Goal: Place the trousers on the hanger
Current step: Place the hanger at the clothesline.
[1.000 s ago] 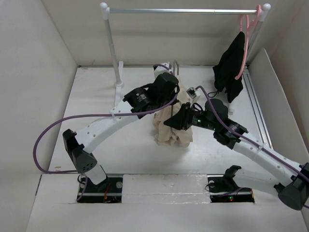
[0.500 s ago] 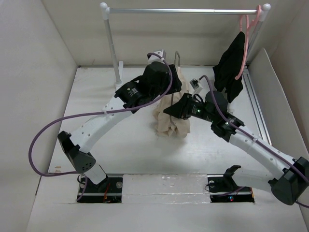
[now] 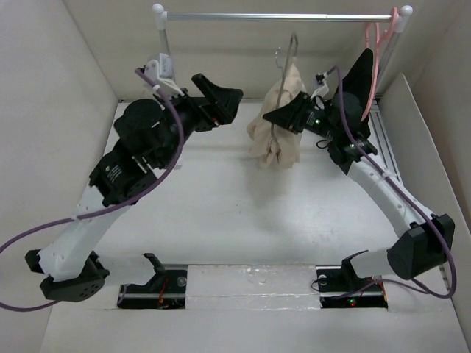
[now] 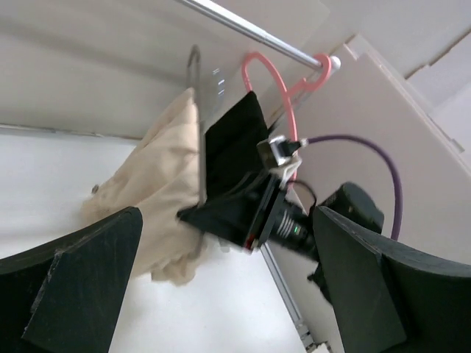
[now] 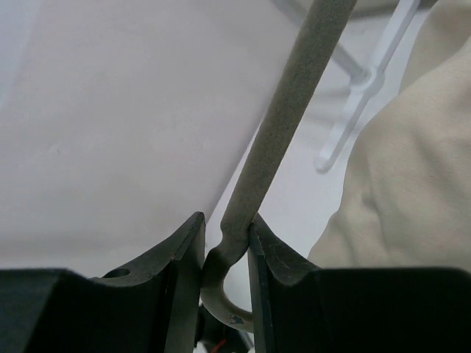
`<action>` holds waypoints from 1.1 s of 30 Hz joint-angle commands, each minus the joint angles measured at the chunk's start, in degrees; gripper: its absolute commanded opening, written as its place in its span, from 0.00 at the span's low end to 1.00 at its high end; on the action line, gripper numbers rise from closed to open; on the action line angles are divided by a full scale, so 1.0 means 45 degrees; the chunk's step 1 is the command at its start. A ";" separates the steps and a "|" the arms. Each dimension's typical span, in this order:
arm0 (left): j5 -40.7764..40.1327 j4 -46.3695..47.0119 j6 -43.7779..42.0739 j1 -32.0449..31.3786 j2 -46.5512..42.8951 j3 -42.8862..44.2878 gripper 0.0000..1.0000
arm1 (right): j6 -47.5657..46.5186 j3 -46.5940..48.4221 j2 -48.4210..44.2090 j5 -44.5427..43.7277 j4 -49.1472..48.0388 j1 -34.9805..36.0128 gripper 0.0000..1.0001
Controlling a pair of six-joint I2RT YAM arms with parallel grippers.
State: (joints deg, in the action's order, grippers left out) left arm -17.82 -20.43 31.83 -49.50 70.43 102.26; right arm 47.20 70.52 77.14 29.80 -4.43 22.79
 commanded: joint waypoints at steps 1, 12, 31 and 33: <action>-0.0570 0.0263 -0.0317 -0.0017 -0.0280 -0.1003 0.99 | -0.0022 0.2255 0.0355 0.0622 -0.2413 -0.1271 0.00; -0.0239 -0.0206 0.0679 -0.0017 -0.1453 -0.4422 0.99 | 0.1952 0.5538 0.3305 0.0976 -0.3745 -0.3460 0.00; -0.0179 -0.0129 0.1207 -0.0017 -0.1629 -0.5712 0.99 | 0.2441 0.5034 0.4341 0.1131 -0.4114 -0.5668 0.00; -0.0199 -0.0148 0.1285 -0.0017 -0.1590 -0.5790 0.99 | 0.2285 0.4702 0.4322 0.1131 -0.4036 -0.5669 0.00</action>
State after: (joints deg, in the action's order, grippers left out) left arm -18.22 -22.92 36.75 -49.50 63.88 77.23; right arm 59.37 91.81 98.17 33.93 -14.15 -2.31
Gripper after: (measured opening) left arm 0.986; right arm 0.305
